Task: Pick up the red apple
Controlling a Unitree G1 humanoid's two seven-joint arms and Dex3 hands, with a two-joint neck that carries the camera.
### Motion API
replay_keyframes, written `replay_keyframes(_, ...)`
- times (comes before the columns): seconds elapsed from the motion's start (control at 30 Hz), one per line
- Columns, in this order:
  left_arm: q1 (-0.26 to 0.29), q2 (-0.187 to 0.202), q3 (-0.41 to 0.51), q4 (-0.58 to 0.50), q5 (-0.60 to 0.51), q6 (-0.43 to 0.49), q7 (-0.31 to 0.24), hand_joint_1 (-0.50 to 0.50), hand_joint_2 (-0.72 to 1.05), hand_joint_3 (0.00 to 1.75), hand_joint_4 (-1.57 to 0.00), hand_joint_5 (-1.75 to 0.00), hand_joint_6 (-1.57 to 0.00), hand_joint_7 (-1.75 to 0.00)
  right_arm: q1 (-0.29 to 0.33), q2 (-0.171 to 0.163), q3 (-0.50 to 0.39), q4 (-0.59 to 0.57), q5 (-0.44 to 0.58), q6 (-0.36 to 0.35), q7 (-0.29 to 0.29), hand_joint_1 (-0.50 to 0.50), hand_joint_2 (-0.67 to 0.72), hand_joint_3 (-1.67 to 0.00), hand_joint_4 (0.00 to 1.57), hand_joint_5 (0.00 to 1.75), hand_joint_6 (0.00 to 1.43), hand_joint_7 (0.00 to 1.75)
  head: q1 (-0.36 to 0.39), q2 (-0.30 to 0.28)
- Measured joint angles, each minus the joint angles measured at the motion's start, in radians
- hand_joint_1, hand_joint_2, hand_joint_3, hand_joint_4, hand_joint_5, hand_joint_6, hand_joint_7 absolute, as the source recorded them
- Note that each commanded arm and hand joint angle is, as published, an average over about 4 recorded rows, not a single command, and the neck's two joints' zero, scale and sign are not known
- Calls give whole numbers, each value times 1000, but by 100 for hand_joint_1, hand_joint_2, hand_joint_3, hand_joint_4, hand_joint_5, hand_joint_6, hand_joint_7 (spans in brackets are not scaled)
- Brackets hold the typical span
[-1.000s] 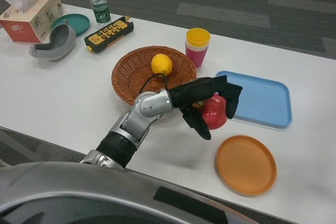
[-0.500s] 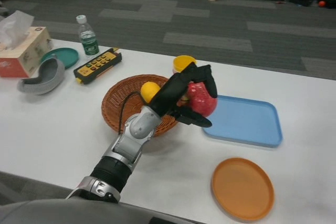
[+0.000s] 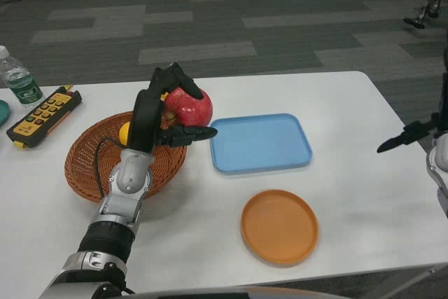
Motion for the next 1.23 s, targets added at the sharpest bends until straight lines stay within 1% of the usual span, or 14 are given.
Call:
replay_keyframes(0.13,-7,10,2,44,-4,-29,63,50,69,0,-71,-175,-65,-168,-5,1,10,-24,-5,6,27,-42,66,0,0,0,0,0,-68,13)
replay_keyframes(0.2,-7,11,3,55,-5,-41,84,50,69,0,-71,-175,-65,-168,-5,3,17,-32,-6,8,35,-42,66,0,0,0,0,0,-81,24)
replay_keyframes(0.3,-4,11,5,64,-5,-57,108,50,69,0,-71,-175,-65,-168,-5,5,25,-44,-6,8,43,-42,66,0,0,0,0,0,-81,35)
replay_keyframes(0.43,11,11,13,72,-6,-68,128,50,69,0,-69,-175,-65,-168,-5,8,36,-65,-7,9,52,-42,66,0,0,0,0,0,-73,46)
replay_keyframes(0.5,24,11,22,72,-7,-77,134,50,69,0,-67,-175,-65,-168,-5,8,47,-75,-8,9,55,-44,66,0,0,0,0,0,-63,48)
replay_keyframes(0.6,48,11,31,72,-12,-83,152,50,69,0,-70,-175,-65,-168,-5,8,78,-96,-8,15,67,-46,65,0,0,0,0,0,-45,44)
replay_keyframes(0.7,60,11,38,73,-25,-106,167,50,69,0,-71,-175,-65,-168,-5,8,107,-118,-15,29,90,-46,60,0,0,0,0,0,-28,37)
replay_keyframes(0.8,68,11,63,73,-34,-148,183,50,69,0,-70,-175,-65,-168,-5,7,121,-150,-42,63,132,-46,60,0,0,0,0,0,3,37)
replay_keyframes(0.9,86,10,90,64,-35,-161,197,50,69,0,-67,-175,-65,-168,-5,6,131,-173,-66,92,162,-46,60,0,4,0,0,0,20,35)
replay_keyframes(1.1,106,9,124,24,-37,-162,216,50,69,0,-67,-175,-65,-168,-6,4,158,-185,-67,97,167,-46,60,0,17,0,0,0,27,37)
replay_keyframes(1.23,110,9,131,19,-37,-162,218,50,69,0,-67,-175,-65,-168,-6,4,164,-188,-67,97,167,-46,60,0,20,0,0,0,32,36)
